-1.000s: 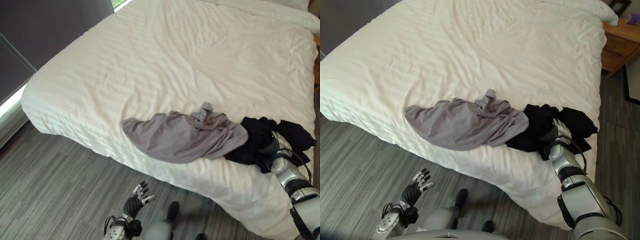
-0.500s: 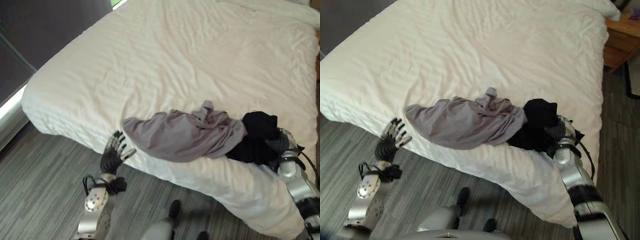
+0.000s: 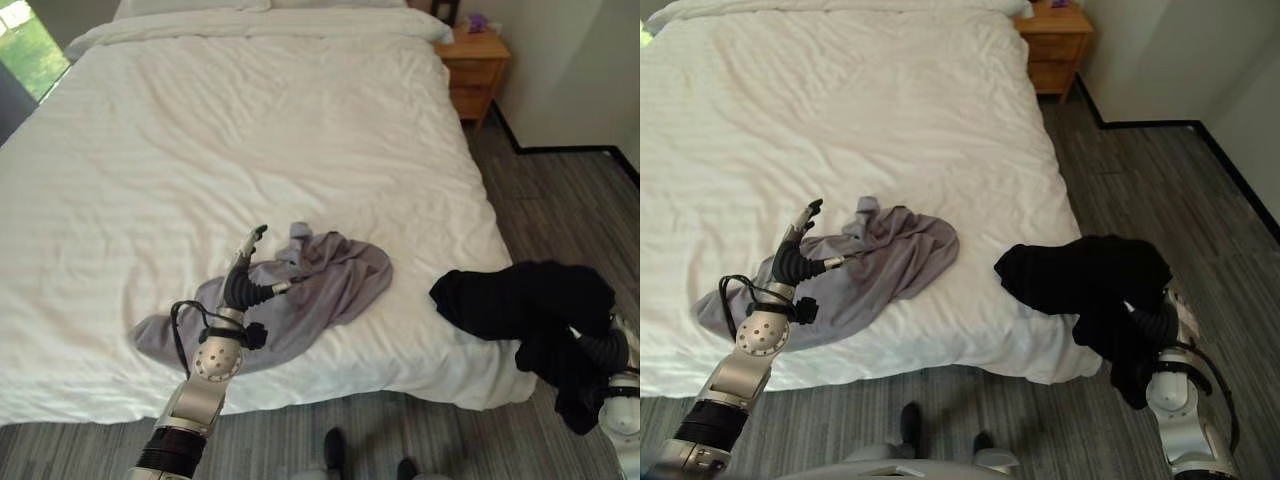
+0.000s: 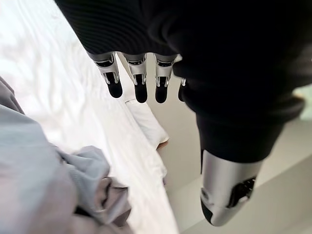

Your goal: Pick up bed clothes into laundry basket.

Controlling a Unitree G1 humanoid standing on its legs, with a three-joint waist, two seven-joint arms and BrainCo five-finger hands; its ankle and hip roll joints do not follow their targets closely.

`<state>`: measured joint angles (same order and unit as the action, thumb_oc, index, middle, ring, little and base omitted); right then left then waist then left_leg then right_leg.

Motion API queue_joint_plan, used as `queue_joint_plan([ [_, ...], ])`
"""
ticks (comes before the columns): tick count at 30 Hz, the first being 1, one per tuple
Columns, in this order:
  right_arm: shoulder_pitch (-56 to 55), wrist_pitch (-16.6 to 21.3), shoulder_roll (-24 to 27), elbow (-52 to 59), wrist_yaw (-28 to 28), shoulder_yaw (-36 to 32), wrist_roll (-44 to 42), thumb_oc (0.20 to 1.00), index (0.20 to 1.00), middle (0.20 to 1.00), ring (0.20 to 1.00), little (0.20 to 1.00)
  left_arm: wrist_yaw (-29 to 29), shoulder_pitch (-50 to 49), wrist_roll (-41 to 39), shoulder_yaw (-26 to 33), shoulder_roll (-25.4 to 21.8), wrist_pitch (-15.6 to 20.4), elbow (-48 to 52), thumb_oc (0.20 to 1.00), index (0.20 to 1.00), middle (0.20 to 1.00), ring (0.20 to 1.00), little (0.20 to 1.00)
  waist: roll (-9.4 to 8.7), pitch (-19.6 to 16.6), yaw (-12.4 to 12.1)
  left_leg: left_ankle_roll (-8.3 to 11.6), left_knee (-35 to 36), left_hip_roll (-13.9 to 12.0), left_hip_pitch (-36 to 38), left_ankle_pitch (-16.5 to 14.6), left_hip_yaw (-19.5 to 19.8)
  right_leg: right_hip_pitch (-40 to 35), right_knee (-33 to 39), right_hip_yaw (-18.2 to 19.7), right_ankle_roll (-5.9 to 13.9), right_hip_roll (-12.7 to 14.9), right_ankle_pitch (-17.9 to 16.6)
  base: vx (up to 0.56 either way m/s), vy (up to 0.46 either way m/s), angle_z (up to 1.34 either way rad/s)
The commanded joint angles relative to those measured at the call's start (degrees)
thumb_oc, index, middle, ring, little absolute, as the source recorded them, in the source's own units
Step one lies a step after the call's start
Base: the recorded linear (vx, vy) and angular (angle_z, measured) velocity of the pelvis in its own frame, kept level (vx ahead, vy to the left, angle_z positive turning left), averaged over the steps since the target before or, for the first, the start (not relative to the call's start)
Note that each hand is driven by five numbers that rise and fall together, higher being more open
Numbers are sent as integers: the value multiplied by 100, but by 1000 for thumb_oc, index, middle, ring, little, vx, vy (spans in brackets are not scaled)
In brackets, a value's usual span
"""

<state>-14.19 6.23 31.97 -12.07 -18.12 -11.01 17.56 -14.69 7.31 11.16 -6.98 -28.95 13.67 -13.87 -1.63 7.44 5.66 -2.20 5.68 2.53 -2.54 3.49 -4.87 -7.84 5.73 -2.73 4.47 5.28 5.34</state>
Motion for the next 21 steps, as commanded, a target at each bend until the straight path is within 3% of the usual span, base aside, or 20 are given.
queue_joint_plan([
  [1, 23, 216, 140, -100, -59, -316, -4, 200, 200, 200, 200, 200, -569, 551, 1205, -139, -160, -220, -753, 1000, 1000, 1000, 1000, 1000, 51, -476, -73, 366, -68, -451, 418, -622, -203, 785, -73, -59, 466, 483, -1153, 19, 22, -29],
  [6, -121, 332, 35, -90, 21, -211, -308, 200, 200, 200, 200, 200, -828, 1082, 2053, -684, -196, -590, -2085, 1000, 1000, 1000, 1000, 1000, 107, -476, 119, 372, -68, -447, 437, -646, -326, 866, -73, 70, 484, 464, -1199, 9, 24, -21],
  [8, -134, 460, 39, 51, 80, -84, -475, 200, 200, 200, 200, 200, -868, 1463, 2551, -1187, -142, -773, -3004, 1000, 1000, 1000, 1000, 1000, 137, -469, 213, 381, -68, -449, 448, -645, -381, 905, -73, 128, 485, 458, -1223, 7, 29, -29],
  [9, -104, 596, 42, 327, 171, 55, -648, 200, 200, 200, 200, 200, -806, 1892, 2890, -1712, 69, -949, -4115, 1000, 1000, 1000, 1000, 1000, 167, -448, 322, 389, -68, -454, 432, -636, -434, 958, -73, 169, 500, 454, -1251, -10, 48, -26],
  [13, 92, 754, 159, 923, 313, 307, -844, 200, 200, 200, 200, 200, -384, 2314, 3289, -2231, 562, -1121, -5522, 1000, 1000, 1000, 1000, 1000, 200, -349, 549, 378, -68, -459, 290, -599, -555, 1212, -73, 315, 546, 411, -1341, -60, 44, -13],
  [14, 125, 761, 191, 1048, 355, 322, -867, 200, 200, 200, 200, 200, -273, 2279, 3387, -2270, 621, -1146, -5729, 903, 903, 903, 903, 903, 216, -337, 576, 372, -68, -463, 239, -597, -614, 1300, -73, 376, 563, 397, -1366, -87, 58, -30],
  [15, 175, 760, 219, 1145, 403, 371, -865, 200, 200, 200, 200, 200, -101, 2217, 3491, -2300, 654, -1173, -5910, 200, 200, 200, 200, 200, 208, -307, 614, 366, -68, -479, 211, -591, -675, 1353, -73, 412, 585, 383, -1390, -61, 58, -31],
  [18, 87, 771, 270, 1440, 527, 312, -869, 200, 200, 200, 200, 200, -9, 1984, 3683, -2148, 570, -1157, -6018, 200, 200, 200, 200, 200, 184, -291, 652, 347, -68, -485, 209, -619, -841, 1441, -73, 536, 641, 378, -1451, -30, 64, -26],
  [20, -222, 803, 263, 1625, 613, 166, -945, 200, 200, 200, 200, 200, -23, 2202, 3479, -1997, 81, -1009, -5725, 200, 200, 200, 200, 200, 148, -288, 655, 338, -68, -462, 252, -646, -923, 1430, -73, 562, 673, 419, -1482, -1, 60, -36],
  [21, -228, 801, 252, 1635, 617, 161, -947, 200, 200, 200, 200, 200, -10, 2200, 3469, -2002, 63, -1008, -5706, 200, 200, 200, 200, 200, 137, -282, 654, 337, -68, -459, 257, -646, -922, 1425, -73, 561, 674, 422, -1481, -46, 39, -15],
])
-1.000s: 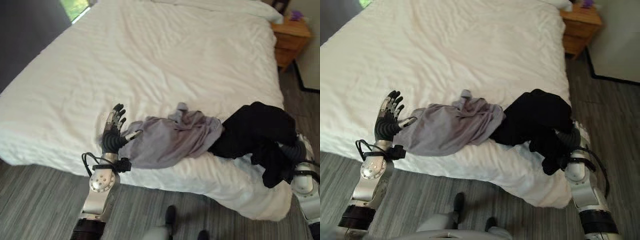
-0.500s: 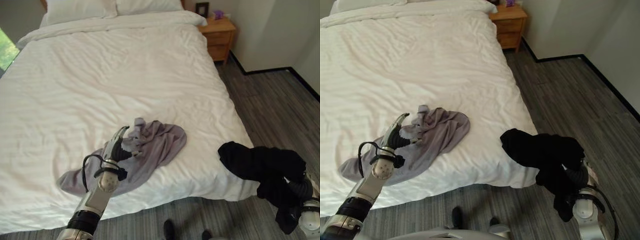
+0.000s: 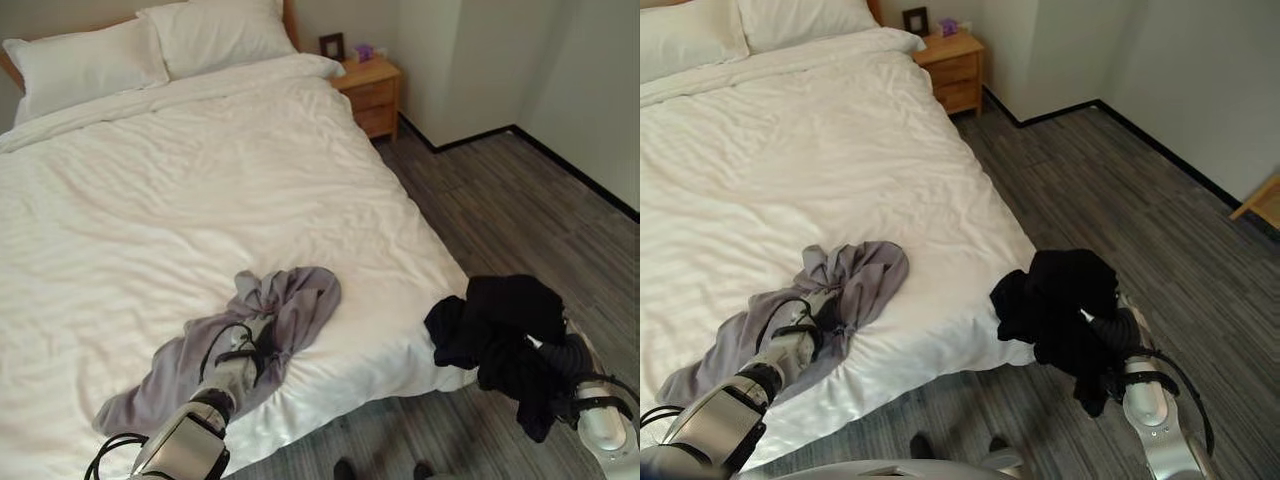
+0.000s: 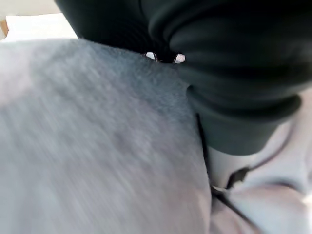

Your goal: Pick up bed clothes into laundry basket.

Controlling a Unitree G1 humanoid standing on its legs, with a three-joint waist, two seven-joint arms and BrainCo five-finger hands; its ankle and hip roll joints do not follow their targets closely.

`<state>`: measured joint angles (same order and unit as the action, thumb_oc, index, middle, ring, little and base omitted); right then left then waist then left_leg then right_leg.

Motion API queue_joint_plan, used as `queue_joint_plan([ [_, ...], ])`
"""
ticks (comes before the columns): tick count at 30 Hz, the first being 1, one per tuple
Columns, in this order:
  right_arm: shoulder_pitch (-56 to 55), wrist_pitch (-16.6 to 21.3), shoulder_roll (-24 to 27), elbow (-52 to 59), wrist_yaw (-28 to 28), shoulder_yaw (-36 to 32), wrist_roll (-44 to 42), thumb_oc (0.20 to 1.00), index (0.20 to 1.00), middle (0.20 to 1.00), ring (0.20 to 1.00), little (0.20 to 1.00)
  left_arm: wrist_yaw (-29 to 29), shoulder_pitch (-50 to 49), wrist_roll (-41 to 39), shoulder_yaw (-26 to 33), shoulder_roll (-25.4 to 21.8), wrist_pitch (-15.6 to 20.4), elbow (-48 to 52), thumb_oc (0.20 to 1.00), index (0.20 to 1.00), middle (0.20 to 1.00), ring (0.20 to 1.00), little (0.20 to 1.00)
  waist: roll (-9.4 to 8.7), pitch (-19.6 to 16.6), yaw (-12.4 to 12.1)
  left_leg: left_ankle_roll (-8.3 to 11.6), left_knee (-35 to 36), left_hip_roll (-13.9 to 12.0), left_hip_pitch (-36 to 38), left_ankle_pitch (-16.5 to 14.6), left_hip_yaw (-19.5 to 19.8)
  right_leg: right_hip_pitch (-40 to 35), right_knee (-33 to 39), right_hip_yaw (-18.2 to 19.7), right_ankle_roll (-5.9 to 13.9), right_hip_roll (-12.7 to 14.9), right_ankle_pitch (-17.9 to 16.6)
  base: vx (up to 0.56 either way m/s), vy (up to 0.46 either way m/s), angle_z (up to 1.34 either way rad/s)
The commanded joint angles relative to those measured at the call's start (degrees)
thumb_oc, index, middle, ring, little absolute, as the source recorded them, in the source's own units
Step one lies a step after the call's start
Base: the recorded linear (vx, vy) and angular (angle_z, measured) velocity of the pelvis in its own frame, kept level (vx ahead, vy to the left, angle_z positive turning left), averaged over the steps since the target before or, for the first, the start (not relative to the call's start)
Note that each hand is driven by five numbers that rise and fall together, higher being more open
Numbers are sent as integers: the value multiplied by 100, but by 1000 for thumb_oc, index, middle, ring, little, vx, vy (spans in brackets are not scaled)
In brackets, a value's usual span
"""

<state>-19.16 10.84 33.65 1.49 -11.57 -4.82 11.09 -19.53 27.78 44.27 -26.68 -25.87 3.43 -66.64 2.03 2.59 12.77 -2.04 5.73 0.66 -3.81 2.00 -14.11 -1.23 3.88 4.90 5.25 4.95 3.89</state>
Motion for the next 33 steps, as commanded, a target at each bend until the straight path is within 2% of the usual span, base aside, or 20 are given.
queue_joint_plan([
  [1, 6, 382, 35, 386, -81, -616, -317, 200, 200, 200, 200, 200, 271, 474, -257, 132, -782, 176, 88, 200, 200, 200, 200, 200, -232, 269, -72, 319, -73, -240, 367, -481, 39, 752, 112, -261, 622, 514, -1367, -44, 23, -7],
  [2, 4, 380, 19, 395, -79, -617, -316, 200, 200, 200, 200, 200, 288, 468, -270, 127, -807, 172, 116, 200, 200, 200, 200, 200, -246, 267, -67, 318, -73, -237, 359, -475, 46, 757, 112, -268, 623, 518, -1370, -84, 26, -1],
  [5, -231, 436, -198, 479, -185, -819, -273, 200, 200, 200, 200, 200, -161, 586, -915, 502, -1595, 415, 1858, 200, 200, 200, 200, 200, -261, 490, -108, 291, -73, -176, 140, -404, 169, 859, 112, -353, 652, 584, -1503, -137, 3, 9],
  [6, -223, 435, -202, 482, -184, -809, -272, 200, 200, 200, 200, 200, -144, 564, -919, 521, -1617, 403, 1893, 200, 200, 200, 200, 200, -275, 484, -96, 291, -73, -170, 113, -366, 168, 886, 112, -349, 646, 589, -1532, -261, -16, 24],
  [7, -147, 444, -341, 377, -280, -804, -207, 200, 200, 200, 200, 200, -412, 225, -1347, 1141, -2067, 567, 3244, 200, 200, 200, 200, 200, -243, 646, -274, 251, -73, -200, -89, -284, 112, 960, 67, -669, 645, 597, -1571, -314, -30, 17],
  [9, 11, 410, -471, 316, -297, -665, -124, 200, 200, 200, 200, 200, -548, -275, -1696, 1841, -2181, 676, 4304, 200, 200, 200, 200, 200, -181, 710, -537, 249, -73, -352, -243, -183, -93, 916, -270, -1327, 464, 615, -1271, -318, -29, -29],
  [11, 110, 405, -504, 303, -242, -514, -47, 200, 200, 200, 200, 200, -573, -844, -1901, 2410, -2051, 791, 4872, 200, 200, 200, 200, 200, -179, 724, -700, 281, -73, -474, -202, -125, -325, 794, -641, -1711, 357, 658, -951, -187, -5, -52],
  [13, 395, 382, -600, 218, -200, -285, 69, 200, 200, 200, 200, 200, -584, -1558, -2153, 2723, -1355, 1125, 6024, 200, 200, 200, 200, 200, -171, 671, -1054, 272, -73, -687, -176, 1, -780, 423, -1222, -2389, 251, 876, -582, -226, -1, -83],
  [14, 394, 384, -587, 214, -203, -273, 71, 200, 200, 200, 200, 200, -575, -1600, -2150, 2750, -1344, 1120, 6058, 200, 200, 200, 200, 200, -170, 675, -1052, 273, -73, -682, -158, -6, -793, 424, -1247, -2373, 255, 886, -566, -116, -8, -97],
  [15, 491, 369, -586, 194, -177, -234, 90, 200, 200, 200, 200, 200, -481, -1808, -2322, 2812, -1184, 1219, 6350, 200, 200, 200, 200, 200, -195, 610, -1167, 293, -73, -704, -110, -106, -848, 233, -1452, -2488, 321, 1012, -460, -86, -45, -79],
  [19, 928, 307, -556, 76, -137, 123, 181, 200, 200, 200, 200, 200, -192, -2329, -2755, 2572, -690, 1490, 7414, 200, 200, 200, 200, 200, -353, 406, -1605, 245, -73, -801, -170, 72, -1396, -485, -1445, -3179, 506, 1298, -773, -213, -122, -64],
  [22, 1265, 260, -497, -41, -220, 351, 238, 200, 200, 200, 200, 200, -197, -2599, -3022, 2374, -554, 1648, 7625, 200, 200, 200, 200, 200, -421, 279, -1887, 287, -87, -983, -258, 246, -1853, -878, -1188, -3580, 754, 1518, -1325, -292, -228, -81],
  [23, 1326, 263, -491, -50, -235, 428, 260, 200, 200, 200, 200, 200, -177, -2684, -3170, 2298, -495, 1706, 7660, 200, 200, 200, 200, 200, -421, 251, -1984, 329, -92, -1071, -289, 349, -2031, -1054, -988, -3626, 820, 1542, -1473, -282, -283, -133],
  [26, 1431, 289, -459, 12, -245, 569, 178, 200, 200, 200, 200, 200, -152, -2831, -3539, 2043, -233, 1721, 7443, 200, 200, 200, 200, 200, -343, 248, -1919, 546, -111, -1469, -311, 733, -2227, -1053, -530, -3395, 603, 1107, -687, -207, -331, -108],
  [27, 1456, 284, -452, 13, -221, 609, 152, 200, 200, 200, 200, 200, -143, -2842, -3620, 1923, -125, 1668, 7300, 200, 200, 200, 200, 200, -275, 280, -1887, 625, -106, -1641, -318, 861, -2225, -1042, -410, -3306, 466, 927, -328, -232, -396, -126],
  [28, 1460, 306, -406, 81, -233, 612, 118, 200, 200, 200, 200, 200, -101, -2791, -3726, 1839, -19, 1695, 7183, 200, 200, 200, 200, 200, -178, 328, -1881, 736, -112, -1810, -338, 993, -2161, -1015, -360, -3225, 388, 766, -130, -262, -484, -110],
  [30, 1474, 340, -399, 155, -245, 648, 75, 200, 200, 200, 200, 200, -140, -2801, -3891, 1740, 102, 1704, 7121, 200, 200, 200, 200, 200, -129, 383, -1823, 827, -105, -1943, -349, 1098, -2046, -972, -313, -3109, 294, 623, -72, -258, -433, -73],
  [31, 1614, 341, -324, 230, -366, 754, 77, 200, 200, 200, 200, 200, -51, -2607, -4411, 1500, 377, 1751, 7051, 200, 200, 200, 200, 200, -56, 528, -1716, 933, -98, -2070, -402, 1085, -1551, -834, -334, -2840, 169, 409, 57, -217, -359, -64],
  [32, 1634, 338, -317, 222, -373, 756, 79, 200, 200, 200, 200, 200, -49, -2581, -4421, 1502, 383, 1757, 7030, 200, 200, 200, 200, 200, -43, 549, -1715, 938, -100, -2080, -399, 1087, -1545, -835, -346, -2839, 162, 401, 66, -240, -461, -70],
  [33, 1725, 313, -254, 220, -394, 845, 155, 200, 200, 200, 200, 200, -50, -2497, -4527, 1407, 489, 1739, 6967, 200, 200, 200, 200, 200, -62, 625, -1755, 929, -104, -1968, -370, 1045, -1020, -779, -353, -2640, 114, 357, 66, -113, -205, -70],
])
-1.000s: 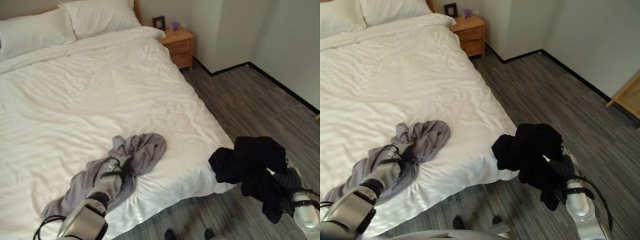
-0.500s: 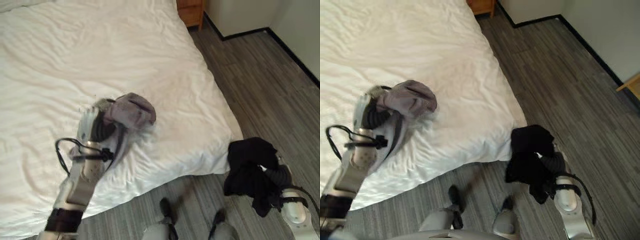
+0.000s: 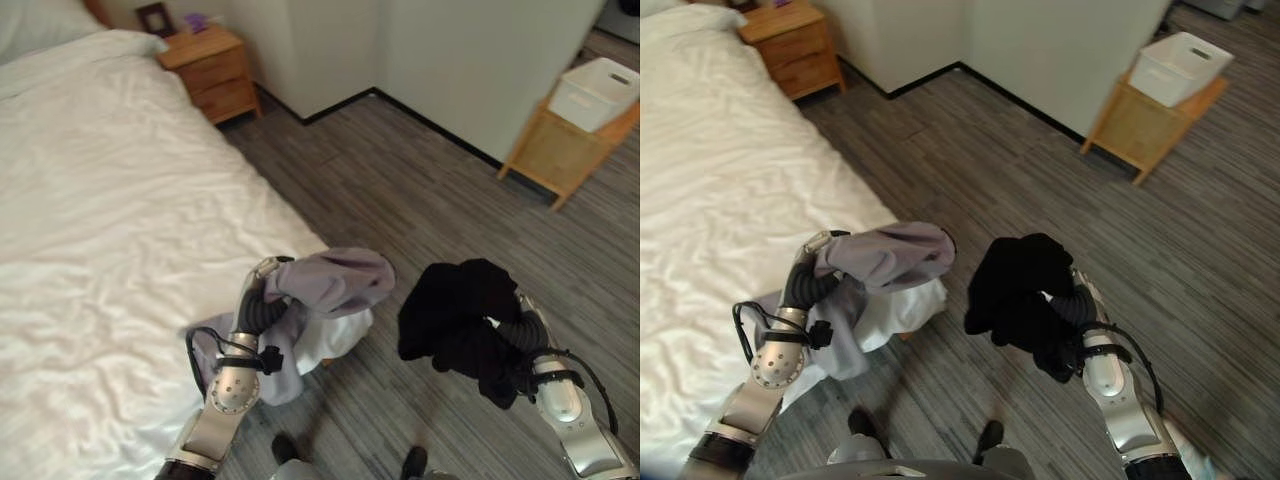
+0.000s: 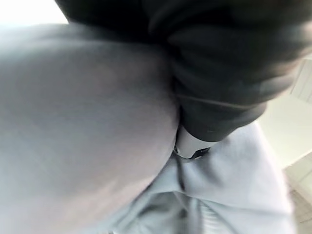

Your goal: Pick up bed clothes into laundry basket.

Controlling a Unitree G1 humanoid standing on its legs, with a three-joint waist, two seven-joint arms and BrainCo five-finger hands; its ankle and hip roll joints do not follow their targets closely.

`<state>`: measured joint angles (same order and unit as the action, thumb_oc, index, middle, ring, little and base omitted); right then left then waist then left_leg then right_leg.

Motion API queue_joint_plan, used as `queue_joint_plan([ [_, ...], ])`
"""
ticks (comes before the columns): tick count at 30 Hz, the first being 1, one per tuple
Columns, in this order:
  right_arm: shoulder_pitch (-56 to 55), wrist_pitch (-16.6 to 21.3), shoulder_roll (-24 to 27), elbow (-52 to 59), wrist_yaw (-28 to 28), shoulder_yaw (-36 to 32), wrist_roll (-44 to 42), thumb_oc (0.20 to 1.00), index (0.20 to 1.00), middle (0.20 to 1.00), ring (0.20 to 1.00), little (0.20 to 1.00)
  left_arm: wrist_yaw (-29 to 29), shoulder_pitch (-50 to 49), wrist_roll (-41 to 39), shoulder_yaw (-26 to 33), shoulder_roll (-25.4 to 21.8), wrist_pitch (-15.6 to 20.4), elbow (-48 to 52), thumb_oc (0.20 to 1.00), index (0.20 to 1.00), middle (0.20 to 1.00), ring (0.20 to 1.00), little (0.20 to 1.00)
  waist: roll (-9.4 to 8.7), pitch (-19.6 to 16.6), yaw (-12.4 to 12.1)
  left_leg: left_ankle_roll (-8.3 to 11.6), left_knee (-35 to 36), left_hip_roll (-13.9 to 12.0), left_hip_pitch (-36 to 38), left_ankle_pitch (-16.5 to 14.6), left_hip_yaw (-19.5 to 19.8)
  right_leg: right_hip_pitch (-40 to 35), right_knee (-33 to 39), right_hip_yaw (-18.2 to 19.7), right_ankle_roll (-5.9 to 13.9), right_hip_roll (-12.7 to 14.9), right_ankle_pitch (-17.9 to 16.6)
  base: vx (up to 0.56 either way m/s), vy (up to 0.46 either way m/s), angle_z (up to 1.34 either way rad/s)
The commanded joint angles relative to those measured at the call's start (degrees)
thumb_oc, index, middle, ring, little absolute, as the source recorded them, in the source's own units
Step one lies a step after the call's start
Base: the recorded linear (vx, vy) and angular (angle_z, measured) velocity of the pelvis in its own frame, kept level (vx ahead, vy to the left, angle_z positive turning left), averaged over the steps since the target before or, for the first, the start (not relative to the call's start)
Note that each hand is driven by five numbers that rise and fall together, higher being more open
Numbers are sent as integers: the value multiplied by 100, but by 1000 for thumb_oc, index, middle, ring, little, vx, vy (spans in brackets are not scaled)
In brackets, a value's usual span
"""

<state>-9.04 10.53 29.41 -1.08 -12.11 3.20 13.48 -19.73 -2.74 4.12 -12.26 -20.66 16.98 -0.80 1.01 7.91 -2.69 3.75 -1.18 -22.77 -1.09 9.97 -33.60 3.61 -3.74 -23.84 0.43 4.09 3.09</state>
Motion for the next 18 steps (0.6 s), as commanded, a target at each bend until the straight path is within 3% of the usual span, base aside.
queue_joint_plan([
  [1, 762, 347, 225, 495, -378, 68, 13, 200, 200, 200, 200, 200, -22, 683, -558, -87, 31, 413, 337, 200, 200, 200, 200, 200, 53, 220, -254, 261, 580, 492, -646, 289, 1354, -1203, 395, 358, 524, 385, 80, -126, -347, -134],
  [3, 860, 346, 354, 519, -403, 174, 157, 200, 200, 200, 200, 200, -49, 791, -564, -202, 109, 412, 289, 200, 200, 200, 200, 200, -1, 348, -410, 163, 436, 933, -606, 106, 2565, -1166, 412, 947, 417, 237, 24, -29, -342, -164],
  [5, 960, 362, 492, 478, -445, 247, 238, 200, 200, 200, 200, 200, -13, 824, -558, -333, 154, 389, 265, 200, 200, 200, 200, 200, -35, 380, -504, 18, -63, 1471, -676, -287, 3229, -1152, 502, 1457, 320, 93, -26, 76, -319, -112],
  [9, 1208, 191, 733, 349, -617, 255, 515, 200, 200, 200, 200, 200, 128, 885, -647, -589, 239, 359, 247, 200, 200, 200, 200, 200, -1, 420, -523, -277, -846, 2313, -1104, -697, 2928, -1294, 808, 1854, 192, -152, -117, 104, -251, -127],
  [11, 1476, 78, 790, 260, -705, 336, 654, 200, 200, 200, 200, 200, 155, 918, -653, -620, 258, 338, 206, 200, 200, 200, 200, 200, 131, 383, -613, -400, -714, 2741, -1373, -604, 2644, -1387, 874, 2123, 205, -412, -62, 230, -170, -97],
  [13, 1637, 12, 807, 165, -713, 387, 762, 200, 200, 200, 200, 200, 194, 908, -646, -625, 245, 308, 191, 200, 200, 200, 200, 200, 198, 314, -746, -423, -445, 2924, -1590, -383, 2524, -1540, 874, 2429, 195, -655, 28, 350, -146, -139],
  [15, 1827, -50, 803, 104, -730, 471, 852, 200, 200, 200, 200, 200, 156, 903, -652, -563, 233, 279, 194, 200, 200, 200, 200, 200, 112, 253, -992, -418, -212, 2990, -1788, -221, 2535, -1810, 874, 2851, 162, -743, 143, 709, -176, -172],
  [16, 1787, -40, 711, -99, -769, 514, 963, 200, 200, 200, 200, 200, 196, 888, -584, -650, 180, 228, 178, 200, 200, 200, 200, 200, -183, 72, -1113, -872, 164, 3122, -1389, -291, 2641, -1925, 389, 2841, 175, -716, 199, 750, -159, -48],
  [17, 1792, -36, 703, -104, -773, 514, 965, 200, 200, 200, 200, 200, 195, 891, -584, -651, 172, 229, 178, 200, 200, 200, 200, 200, -181, 65, -1130, -865, 164, 3098, -1407, -270, 2629, -1898, 378, 2858, 167, -732, 185, 711, -168, -36],
  [18, 1726, -27, 670, -142, -798, 465, 951, 200, 200, 200, 200, 200, 190, 926, -569, -667, 140, 198, 130, 200, 200, 200, 200, 200, -374, 39, -1121, -948, 141, 3117, -1329, -343, 2540, -1851, 0, 2751, 363, -706, -27, 267, -73, -49],
])
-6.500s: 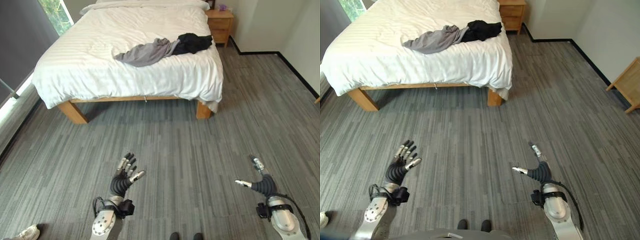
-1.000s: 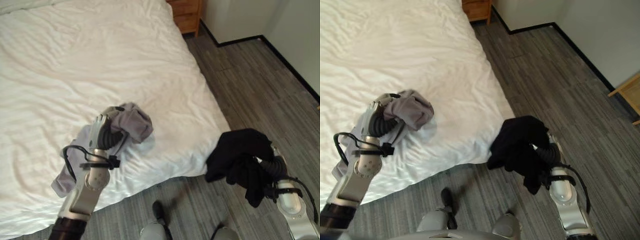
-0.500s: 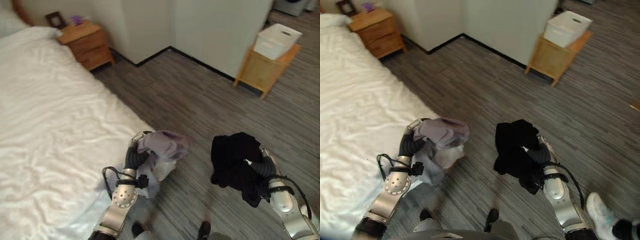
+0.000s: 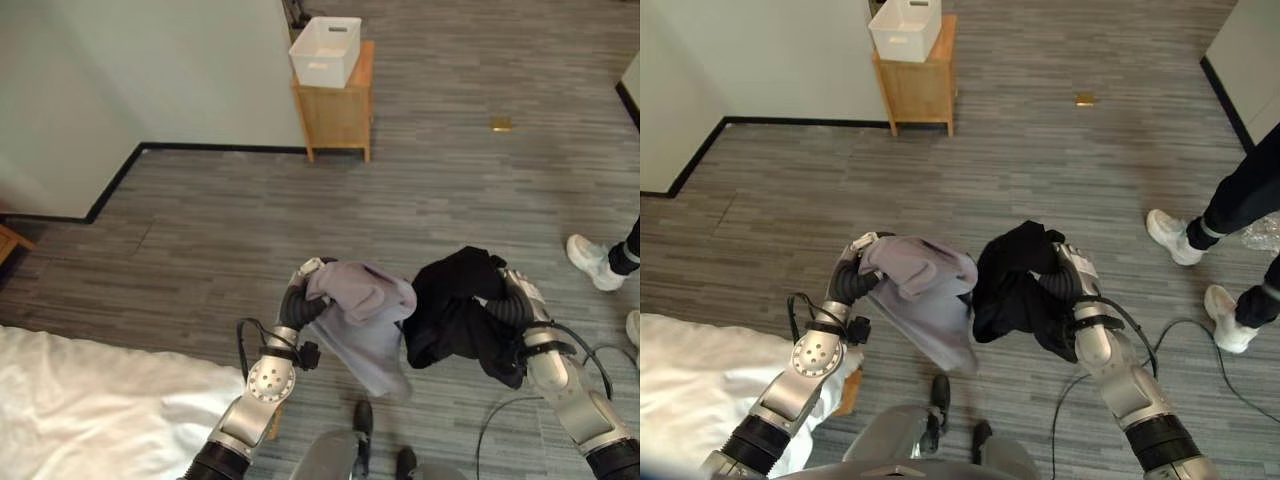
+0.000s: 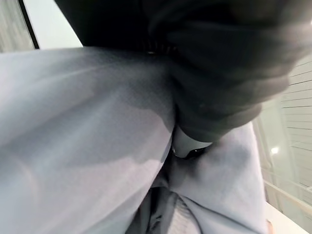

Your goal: Pick up bed clothes into laundry basket.

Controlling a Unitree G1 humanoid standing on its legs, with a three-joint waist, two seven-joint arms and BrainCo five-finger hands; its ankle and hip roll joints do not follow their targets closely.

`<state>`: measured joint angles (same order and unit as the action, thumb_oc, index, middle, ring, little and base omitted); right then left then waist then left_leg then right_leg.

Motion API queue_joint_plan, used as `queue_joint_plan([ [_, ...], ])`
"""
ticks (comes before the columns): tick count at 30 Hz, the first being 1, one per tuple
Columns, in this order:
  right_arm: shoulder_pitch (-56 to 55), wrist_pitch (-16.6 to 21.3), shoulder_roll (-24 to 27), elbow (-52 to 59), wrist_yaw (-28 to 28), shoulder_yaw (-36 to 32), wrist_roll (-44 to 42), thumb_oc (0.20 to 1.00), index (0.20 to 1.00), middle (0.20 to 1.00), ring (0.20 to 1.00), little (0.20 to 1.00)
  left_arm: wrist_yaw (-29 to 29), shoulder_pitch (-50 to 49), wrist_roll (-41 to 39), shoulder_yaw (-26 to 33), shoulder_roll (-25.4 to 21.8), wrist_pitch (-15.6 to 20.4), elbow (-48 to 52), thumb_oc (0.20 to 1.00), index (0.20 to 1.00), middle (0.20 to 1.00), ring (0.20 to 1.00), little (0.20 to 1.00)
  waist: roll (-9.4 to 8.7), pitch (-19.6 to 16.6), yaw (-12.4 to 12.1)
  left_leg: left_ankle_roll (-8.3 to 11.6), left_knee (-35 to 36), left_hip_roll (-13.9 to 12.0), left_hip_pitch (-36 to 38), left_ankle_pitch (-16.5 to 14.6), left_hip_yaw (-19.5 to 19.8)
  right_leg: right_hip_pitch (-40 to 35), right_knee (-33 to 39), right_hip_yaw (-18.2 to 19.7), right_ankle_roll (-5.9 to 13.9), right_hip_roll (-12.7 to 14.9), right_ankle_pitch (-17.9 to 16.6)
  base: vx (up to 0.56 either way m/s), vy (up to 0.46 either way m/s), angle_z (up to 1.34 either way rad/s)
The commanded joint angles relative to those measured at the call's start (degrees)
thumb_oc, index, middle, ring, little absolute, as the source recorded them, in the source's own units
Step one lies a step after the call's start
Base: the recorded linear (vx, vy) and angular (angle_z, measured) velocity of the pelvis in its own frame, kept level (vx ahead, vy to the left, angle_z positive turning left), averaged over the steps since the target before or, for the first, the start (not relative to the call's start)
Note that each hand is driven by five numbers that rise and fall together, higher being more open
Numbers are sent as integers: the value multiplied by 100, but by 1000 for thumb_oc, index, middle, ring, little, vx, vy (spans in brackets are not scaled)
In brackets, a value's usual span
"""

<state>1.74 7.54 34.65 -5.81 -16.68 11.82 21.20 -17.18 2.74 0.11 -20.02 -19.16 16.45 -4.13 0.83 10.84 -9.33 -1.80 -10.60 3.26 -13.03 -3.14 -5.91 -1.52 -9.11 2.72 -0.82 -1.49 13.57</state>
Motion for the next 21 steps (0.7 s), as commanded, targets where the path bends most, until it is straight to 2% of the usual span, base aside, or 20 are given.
queue_joint_plan([
  [1, 615, 263, 124, 304, -323, -427, 172, 200, 200, 200, 200, 200, -44, 400, -150, 63, -24, 238, 429, 200, 200, 200, 200, 200, -456, -254, -403, -426, 1104, 548, 36, 876, -260, -1233, 169, -19, 775, -112, -1225, 265, -72, -41],
  [2, 617, 262, 121, 305, -322, -429, 173, 200, 200, 200, 200, 200, -45, 405, -150, 63, -27, 240, 427, 200, 200, 200, 200, 200, -446, -261, -416, -418, 1102, 521, 16, 899, -269, -1207, 164, -5, 769, -133, -1246, 406, -83, -4],
  [3, 611, 219, 192, 216, -374, -521, 243, 200, 200, 200, 200, 200, -79, 535, -93, -19, -63, 158, 346, 200, 200, 200, 200, 200, -502, -256, -290, -443, 1254, 457, 460, 744, -257, -746, -1100, -359, 1533, 57, -2026, 605, -107, 36],
  [4, 569, 172, 288, 193, -386, -655, 325, 200, 200, 200, 200, 200, -103, 665, -21, -109, -85, 106, 297, 200, 200, 200, 200, 200, -304, -265, -55, -375, 1449, 190, 952, 687, -117, -282, -2091, -668, 1582, 21, -2415, 603, -104, 40],
  [5, 566, 171, 299, 198, -385, -660, 326, 200, 200, 200, 200, 200, -107, 672, -17, -112, -71, 106, 291, 200, 200, 200, 200, 200, -294, -250, -36, -378, 1448, 198, 950, 690, -95, -254, -2161, -693, 1582, 30, -2389, 443, -30, 55],
  [6, 592, 151, 380, 167, -415, -719, 373, 200, 200, 200, 200, 200, -139, 768, 31, -155, -72, 71, 257, 200, 200, 200, 200, 200, -156, -224, 125, -369, 1494, 77, 1163, 632, -13, 63, -2597, -840, 1582, 75, -2340, 295, 39, 56],
  [7, 610, 135, 469, 146, -458, -805, 398, 200, 200, 200, 200, 200, -146, 842, 53, -180, -73, 51, 235, 200, 200, 200, 200, 200, -86, -196, 270, -368, 1522, 47, 1334, 555, 39, 289, -2795, -960, 1582, 290, -2150, 428, 55, 46],
  [8, 639, 119, 513, 135, -481, -868, 392, 200, 200, 200, 200, 200, -137, 909, 66, -197, -63, 48, 217, 200, 200, 200, 200, 200, 3, -200, 320, -355, 1560, -27, 1436, 538, 115, 528, -2730, -1034, 1465, 383, -2071, 468, 0, 49],
  [9, 671, 113, 599, 134, -516, -953, 373, 200, 200, 200, 200, 200, -133, 1023, 116, -260, -36, 32, 154, 200, 200, 200, 200, 200, 37, -161, 470, -305, 1560, -20, 1598, 430, 348, 835, -2625, -1094, 1136, 471, -1712, 414, -62, 48],
  [11, 637, 114, 680, 182, -522, -1074, 323, 200, 200, 200, 200, 200, -95, 1041, 153, -247, -66, 50, 108, 200, 200, 200, 200, 200, 36, -150, 646, -209, 1560, -36, 1749, 325, 531, 1149, -1927, -962, 896, 441, -1516, 407, -168, 47],
  [12, 648, 115, 713, 190, -521, -1121, 277, 200, 200, 200, 200, 200, -74, 1059, 163, -229, -71, 49, 66, 200, 200, 200, 200, 200, 4, -171, 724, -134, 1560, -43, 1835, 211, 616, 1211, -1315, -918, 806, 486, -1378, 655, -368, 60],
  [13, 647, 99, 790, 189, -515, -1185, 224, 200, 200, 200, 200, 200, -40, 1052, 217, -189, -87, 51, 1, 200, 200, 200, 200, 200, -51, -188, 879, 3, 1560, -63, 2083, -60, 858, 1405, 96, -810, 807, 588, -1678, 553, -301, 68],
  [14, 645, 97, 790, 192, -511, -1182, 221, 200, 200, 200, 200, 200, -37, 1046, 216, -186, -87, 53, 1, 200, 200, 200, 200, 200, -18, -201, 895, 8, 1560, -101, 2093, -89, 874, 1326, 229, -841, 809, 552, -1728, 560, -290, 77],
  [16, 630, 42, 860, 203, -480, -1197, 269, 200, 200, 200, 200, 200, -26, 998, 236, -58, -115, 60, -51, 200, 200, 200, 200, 200, -26, -200, 959, 108, 1560, -156, 2337, -317, 977, 1633, 971, -977, 953, 707, -2175, 432, -211, 70],
  [18, 570, -4, 888, 216, -426, -1180, 378, 200, 200, 200, 200, 200, -11, 923, 278, 51, -122, 86, -115, 200, 200, 200, 200, 200, 12, -252, 1035, 196, 1560, -288, 2685, -602, 1092, 1795, 1181, -1083, 1035, 790, -2424, 566, -261, 60],
  [19, 515, 24, 897, 302, -368, -1193, 390, 200, 200, 200, 200, 200, 11, 919, 272, 76, -135, 103, -118, 200, 200, 200, 200, 200, -23, -309, 1033, 210, 1560, -325, 2817, -743, 1188, 1647, 1285, -1054, 1017, 756, -2400, 594, -293, 59],
  [20, 471, 35, 790, 294, -300, -1182, 318, 200, 200, 200, 200, 200, 10, 870, 332, 55, -132, 65, -175, 200, 200, 200, 200, 200, -52, -316, 1067, 224, 1560, -422, 3035, -669, 1285, 1551, 1156, -922, 969, 714, -2598, 589, -302, 72],
  [21, 392, 92, 687, 334, -213, -1152, 205, 200, 200, 200, 200, 200, 21, 833, 305, 52, -73, 60, -227, 200, 200, 200, 200, 200, -10, -416, 1078, 323, 1492, -610, 3138, -539, 1224, 1404, 1138, -969, 917, 658, -2531, 586, -322, 72],
])
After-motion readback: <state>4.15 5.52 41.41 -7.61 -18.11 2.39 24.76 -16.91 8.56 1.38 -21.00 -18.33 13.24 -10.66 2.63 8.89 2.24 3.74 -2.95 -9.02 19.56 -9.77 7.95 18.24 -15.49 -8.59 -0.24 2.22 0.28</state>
